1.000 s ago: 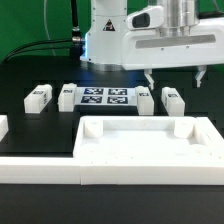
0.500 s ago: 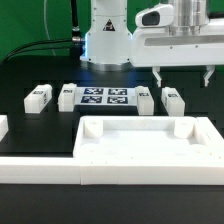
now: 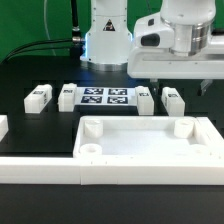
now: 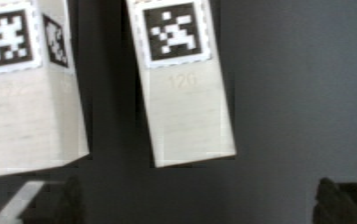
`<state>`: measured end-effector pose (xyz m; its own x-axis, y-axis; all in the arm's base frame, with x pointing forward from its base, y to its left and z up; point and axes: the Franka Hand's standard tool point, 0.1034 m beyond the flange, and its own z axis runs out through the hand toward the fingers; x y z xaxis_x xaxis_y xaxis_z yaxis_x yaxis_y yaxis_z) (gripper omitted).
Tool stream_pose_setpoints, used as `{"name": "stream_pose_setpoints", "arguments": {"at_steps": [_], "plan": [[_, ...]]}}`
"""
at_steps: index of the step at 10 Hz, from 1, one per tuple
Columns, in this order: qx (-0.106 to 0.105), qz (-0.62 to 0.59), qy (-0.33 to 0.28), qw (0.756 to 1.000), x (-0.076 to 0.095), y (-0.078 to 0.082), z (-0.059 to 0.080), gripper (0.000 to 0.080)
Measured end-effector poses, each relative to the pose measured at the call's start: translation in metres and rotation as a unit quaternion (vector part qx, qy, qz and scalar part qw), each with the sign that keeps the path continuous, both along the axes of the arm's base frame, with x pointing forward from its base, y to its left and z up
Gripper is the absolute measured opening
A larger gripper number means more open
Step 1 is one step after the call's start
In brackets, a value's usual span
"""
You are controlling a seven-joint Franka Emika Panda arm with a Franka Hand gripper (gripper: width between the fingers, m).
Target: Assemble desk
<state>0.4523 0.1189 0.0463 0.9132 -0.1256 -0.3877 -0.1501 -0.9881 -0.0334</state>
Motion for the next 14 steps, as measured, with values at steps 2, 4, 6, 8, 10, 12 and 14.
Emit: {"name": "stream_pose_setpoints", "arguments": {"at_steps": [2, 4, 6, 8, 10, 12, 14], "plan": [[0.003, 0.002, 0.053, 0.999, 0.001, -0.001, -0.003, 0.0649], [0.001, 0.004, 0.127, 0.992, -0.006, -0.002, -0.005, 0.0649], [0.005, 0.011, 0.200, 0.980, -0.011, -0.004, -0.006, 0.0649], [0.010, 0.019, 0.265, 0.964, -0.015, -0.005, -0.009, 0.0649], [0.058, 0.046, 0.306, 0.949, -0.016, 0.001, -0.011, 0.0649], [0.063, 0.050, 0.296, 0.952, -0.010, 0.002, -0.015, 0.0649], [0.062, 0.050, 0.297, 0.952, -0.010, 0.003, -0.017, 0.0649]]}}
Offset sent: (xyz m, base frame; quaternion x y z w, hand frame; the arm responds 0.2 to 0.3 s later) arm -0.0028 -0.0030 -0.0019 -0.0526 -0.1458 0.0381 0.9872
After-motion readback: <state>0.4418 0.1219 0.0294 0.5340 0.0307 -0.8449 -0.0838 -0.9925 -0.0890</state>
